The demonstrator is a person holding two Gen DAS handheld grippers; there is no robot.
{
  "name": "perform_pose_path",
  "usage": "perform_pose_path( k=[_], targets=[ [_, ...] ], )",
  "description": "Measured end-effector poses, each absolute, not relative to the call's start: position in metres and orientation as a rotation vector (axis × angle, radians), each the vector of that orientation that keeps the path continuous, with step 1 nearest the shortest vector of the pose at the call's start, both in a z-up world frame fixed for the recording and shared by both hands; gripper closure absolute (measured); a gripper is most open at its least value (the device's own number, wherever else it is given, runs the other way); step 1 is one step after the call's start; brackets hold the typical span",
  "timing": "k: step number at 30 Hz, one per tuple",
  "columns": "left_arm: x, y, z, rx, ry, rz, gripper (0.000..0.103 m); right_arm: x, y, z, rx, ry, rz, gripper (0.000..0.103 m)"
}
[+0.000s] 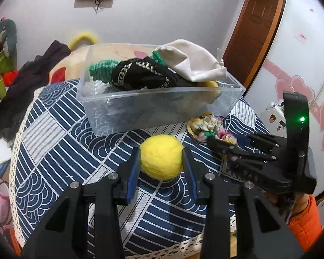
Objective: Organize soft objects
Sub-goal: 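Grasp the floral scrunchie with the right gripper while left grasps yellow ball, then drop the scrunchie and yellow ball into the clear box, open both grippers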
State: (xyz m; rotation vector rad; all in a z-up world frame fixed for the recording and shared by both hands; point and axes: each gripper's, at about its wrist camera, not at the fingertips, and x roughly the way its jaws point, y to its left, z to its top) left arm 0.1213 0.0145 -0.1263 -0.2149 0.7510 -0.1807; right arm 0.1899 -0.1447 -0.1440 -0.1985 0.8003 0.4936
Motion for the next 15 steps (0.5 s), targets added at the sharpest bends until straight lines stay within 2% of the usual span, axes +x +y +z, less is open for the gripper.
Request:
perform_pose_path(
  k=[15],
  targets=[
    [0.098, 0.019, -0.077, -0.194, 0.596, -0.15, 0.065, 0.155, -0.201, -0.066, -0.082, 0.558, 0.54, 0.085]
  ],
)
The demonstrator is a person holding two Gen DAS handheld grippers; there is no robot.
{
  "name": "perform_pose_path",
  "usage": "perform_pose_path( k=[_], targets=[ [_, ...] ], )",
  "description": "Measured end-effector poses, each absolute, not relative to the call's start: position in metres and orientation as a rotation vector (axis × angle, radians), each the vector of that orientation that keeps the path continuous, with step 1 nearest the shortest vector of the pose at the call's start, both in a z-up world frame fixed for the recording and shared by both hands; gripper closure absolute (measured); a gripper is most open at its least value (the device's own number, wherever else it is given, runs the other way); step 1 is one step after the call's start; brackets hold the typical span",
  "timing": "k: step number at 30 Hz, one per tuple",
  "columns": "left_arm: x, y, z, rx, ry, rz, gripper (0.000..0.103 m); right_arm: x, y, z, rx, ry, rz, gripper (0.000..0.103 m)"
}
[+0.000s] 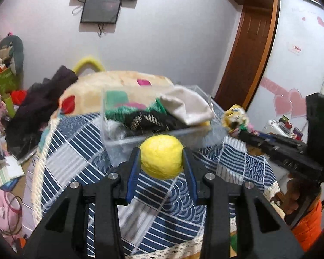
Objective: Organize soft objects
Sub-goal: 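Drop the scrunchie and yellow ball into the clear box, open both grippers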
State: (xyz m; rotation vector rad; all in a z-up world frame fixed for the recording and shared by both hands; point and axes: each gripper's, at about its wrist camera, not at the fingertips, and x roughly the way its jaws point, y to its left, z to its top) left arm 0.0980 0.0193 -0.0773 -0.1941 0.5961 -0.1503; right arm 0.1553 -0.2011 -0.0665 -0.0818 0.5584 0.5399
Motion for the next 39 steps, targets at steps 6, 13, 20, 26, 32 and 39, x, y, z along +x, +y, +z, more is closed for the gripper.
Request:
perform_pose_path(
  k=[6, 13, 20, 26, 32, 39],
  targets=[
    [0.106, 0.034, -0.056, -0.182, 0.533, -0.078, 0.064, 0.178, -0.183, -0.051, -0.069, 0.501, 0.496, 0.085],
    [0.145, 0.048, -0.059, -0.178, 0.539, -0.011, 0.064, 0.215, -0.151, -0.065, -0.096, 0.556, 0.453, 0.085],
    [0.181, 0.043, -0.085, -0.145, 0.614, 0.006, 0.064, 0.233, -0.14, -0.088, -0.157, 0.634, 0.411, 0.076],
    [0.184, 0.042, -0.098, -0.14, 0.661, -0.002, 0.049, 0.218, -0.149, -0.077, -0.143, 0.614, 0.427, 0.051],
    [0.163, 0.041, -0.088, -0.156, 0.634, -0.028, 0.043, 0.201, -0.155, -0.064, -0.123, 0.556, 0.453, 0.041],
    [0.137, 0.04, -0.058, -0.161, 0.547, -0.045, 0.034, 0.174, -0.164, -0.037, -0.086, 0.458, 0.492, 0.034]
  ],
)
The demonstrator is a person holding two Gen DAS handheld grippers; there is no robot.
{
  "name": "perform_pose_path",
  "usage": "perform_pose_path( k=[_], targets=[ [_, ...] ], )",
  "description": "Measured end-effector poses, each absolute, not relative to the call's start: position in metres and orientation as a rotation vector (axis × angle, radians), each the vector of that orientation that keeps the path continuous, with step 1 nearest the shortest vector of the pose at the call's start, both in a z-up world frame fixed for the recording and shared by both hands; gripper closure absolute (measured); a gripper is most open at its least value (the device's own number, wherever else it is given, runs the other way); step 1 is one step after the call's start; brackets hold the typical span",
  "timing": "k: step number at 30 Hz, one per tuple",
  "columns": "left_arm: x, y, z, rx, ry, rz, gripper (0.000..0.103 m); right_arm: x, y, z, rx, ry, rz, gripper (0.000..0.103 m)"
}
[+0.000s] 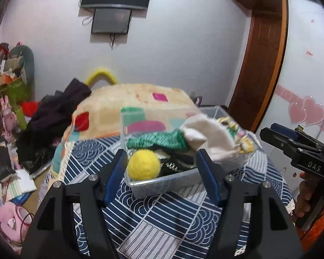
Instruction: Organize soft objects
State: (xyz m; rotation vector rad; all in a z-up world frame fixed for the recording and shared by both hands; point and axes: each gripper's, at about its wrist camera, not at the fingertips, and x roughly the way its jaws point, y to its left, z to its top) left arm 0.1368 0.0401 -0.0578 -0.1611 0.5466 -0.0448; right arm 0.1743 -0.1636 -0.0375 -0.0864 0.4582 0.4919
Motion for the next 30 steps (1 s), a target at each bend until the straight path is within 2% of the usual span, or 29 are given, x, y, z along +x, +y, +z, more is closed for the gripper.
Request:
perform_pose_path(
  k=[3, 11, 16, 30],
  targets=[
    [0.124, 0.035, -0.042, -0.141, 0.491, -0.042, 0.027, 0.158, -0.165, -0.025, -0.076, 0.393, 0.509, 0.026],
    [0.084, 0.02, -0.006, -0.099, 0.34, -0.024, 0.006, 0.123, -0.166, -0.009, -0.062, 0.263, 0.534, 0.014],
    [0.063, 0.015, 0.009, -0.083, 0.258, -0.027, 0.003, 0.111, -0.162, -0.007, -0.063, 0.215, 0.535, 0.004],
    [0.042, 0.007, 0.02, -0.066, 0.211, -0.036, 0.001, 0.104, -0.163, -0.01, -0.044, 0.197, 0.535, 0.001]
  ],
)
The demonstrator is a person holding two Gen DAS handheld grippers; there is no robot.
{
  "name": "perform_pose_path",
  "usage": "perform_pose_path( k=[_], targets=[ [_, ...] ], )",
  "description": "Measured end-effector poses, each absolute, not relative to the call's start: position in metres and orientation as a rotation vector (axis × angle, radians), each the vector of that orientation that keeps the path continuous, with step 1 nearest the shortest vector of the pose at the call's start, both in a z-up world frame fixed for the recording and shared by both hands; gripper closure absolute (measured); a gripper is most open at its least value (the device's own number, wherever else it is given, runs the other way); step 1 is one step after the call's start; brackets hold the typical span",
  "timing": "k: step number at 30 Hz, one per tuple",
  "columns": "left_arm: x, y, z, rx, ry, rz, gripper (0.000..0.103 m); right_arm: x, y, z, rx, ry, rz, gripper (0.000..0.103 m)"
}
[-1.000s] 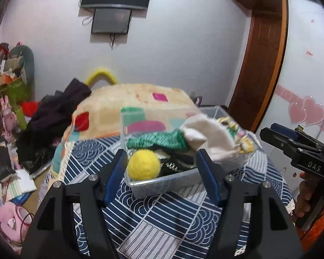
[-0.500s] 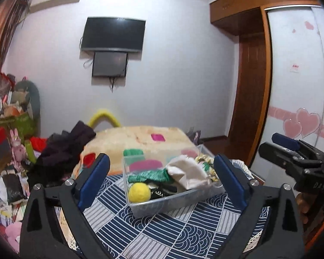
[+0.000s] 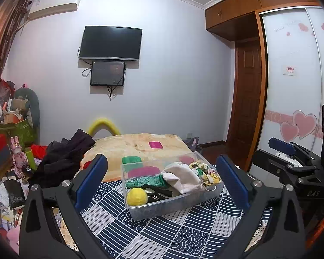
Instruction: Organize soft objects
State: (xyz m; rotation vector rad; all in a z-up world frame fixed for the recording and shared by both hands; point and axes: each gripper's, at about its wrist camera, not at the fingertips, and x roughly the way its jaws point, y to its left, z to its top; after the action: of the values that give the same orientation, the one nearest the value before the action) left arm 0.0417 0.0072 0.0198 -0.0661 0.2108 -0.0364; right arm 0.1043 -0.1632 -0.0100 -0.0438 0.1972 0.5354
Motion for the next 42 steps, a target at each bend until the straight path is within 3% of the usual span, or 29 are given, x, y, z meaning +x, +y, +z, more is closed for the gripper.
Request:
perform_pose_path(
  k=[42],
  targets=[
    [0.0402, 0.0068, 0.0209, -0.088, 0.218, -0.062, 0.001, 0.0944, -0.1592, -0.0068, -0.049, 0.205, 0.545, 0.0]
  ],
)
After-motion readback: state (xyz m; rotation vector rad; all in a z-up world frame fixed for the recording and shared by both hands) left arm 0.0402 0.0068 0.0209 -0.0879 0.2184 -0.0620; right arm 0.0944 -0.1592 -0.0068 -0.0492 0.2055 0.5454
